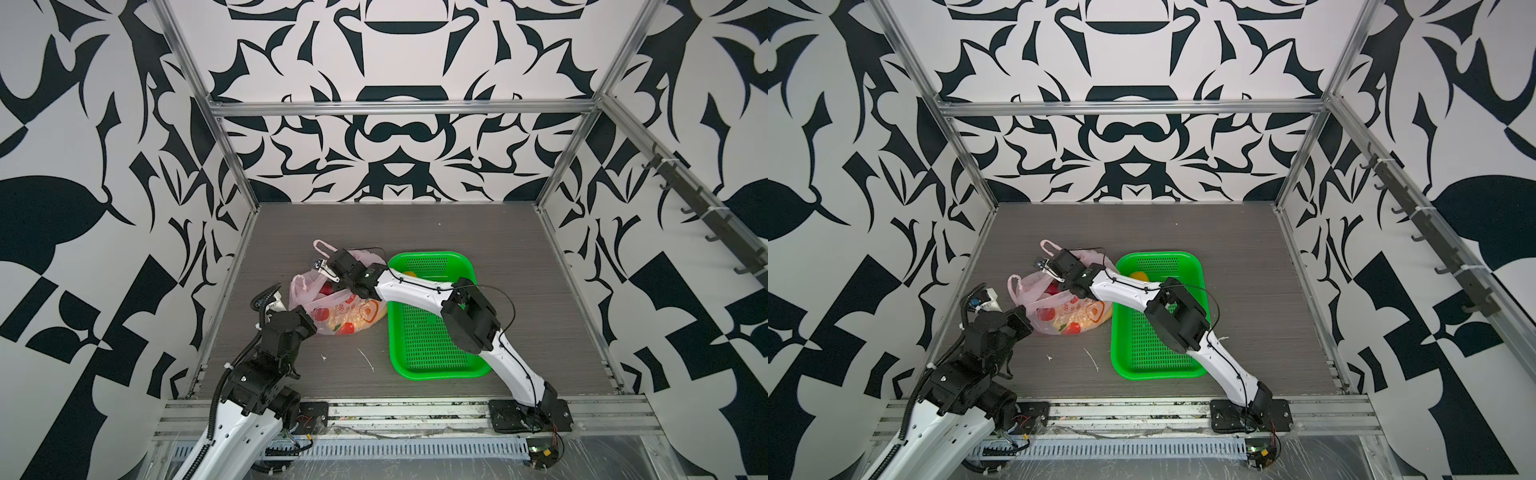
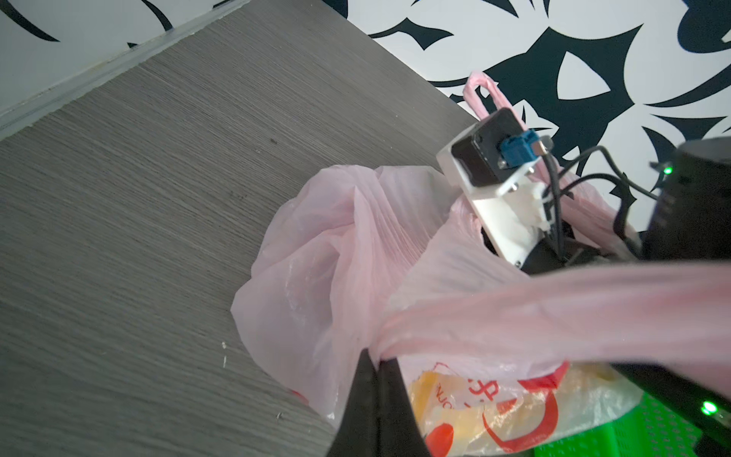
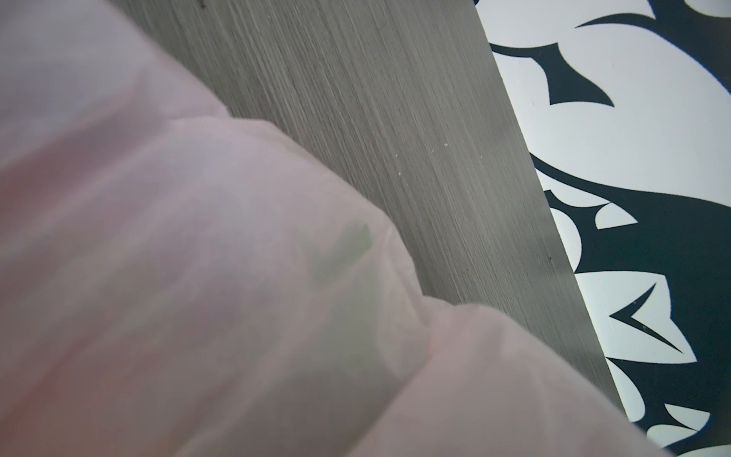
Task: Untie the knot of the plastic bag and take out the fruit
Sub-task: 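Reach the right gripper down into the pink bag toward the fruit, then close the right gripper on the pink dragon fruit's green leaves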
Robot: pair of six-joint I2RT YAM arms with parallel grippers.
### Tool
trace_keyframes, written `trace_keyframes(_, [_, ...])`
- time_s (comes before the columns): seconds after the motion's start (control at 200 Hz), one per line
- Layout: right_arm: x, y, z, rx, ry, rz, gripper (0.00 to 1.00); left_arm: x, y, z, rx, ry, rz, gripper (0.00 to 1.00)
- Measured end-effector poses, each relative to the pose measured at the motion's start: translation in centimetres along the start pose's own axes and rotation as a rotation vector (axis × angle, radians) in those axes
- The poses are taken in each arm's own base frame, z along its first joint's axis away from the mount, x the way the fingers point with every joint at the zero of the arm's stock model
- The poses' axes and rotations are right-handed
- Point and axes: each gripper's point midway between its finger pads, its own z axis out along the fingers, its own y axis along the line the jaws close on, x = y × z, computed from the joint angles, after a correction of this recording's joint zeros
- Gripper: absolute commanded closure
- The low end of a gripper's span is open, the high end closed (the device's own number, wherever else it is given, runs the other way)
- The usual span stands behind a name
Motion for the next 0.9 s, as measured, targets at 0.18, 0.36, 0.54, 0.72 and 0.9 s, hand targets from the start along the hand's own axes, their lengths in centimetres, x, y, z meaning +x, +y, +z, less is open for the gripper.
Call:
trace_keyframes(0.18, [0.2, 0.4, -1.1, -0.017, 0.000, -0.001, 0.82, -0.8, 0.0, 0.1, -0.013, -0.039, -0.007, 1.00])
trace_keyframes(0.36, [0.2, 0.8, -1.7, -0.035, -0.005, -0.006, 0.85, -1.2, 0.1, 0.1, -0.022, -0.059, -0.010, 1.00])
trace_keyframes(0.54, [0.6, 1.3, -2.6, -0.054, -0.001, -0.018, 0.88, -1.3, 0.4, 0.3, -0.039, -0.072, -0.009, 1.00])
trace_keyframes(0.72, [-0.2, 1.0, -4.0, -0.055, -0.029, -0.024, 0.96, -1.7, 0.6, 0.5, -0.062, -0.095, -0.010, 1.00])
trace_keyframes(0.9, [-0.8, 0.7, -5.2, -0.055, -0.054, -0.025, 1.00, -1.8, 0.9, 0.8, -0.088, -0.102, -0.006, 1.00])
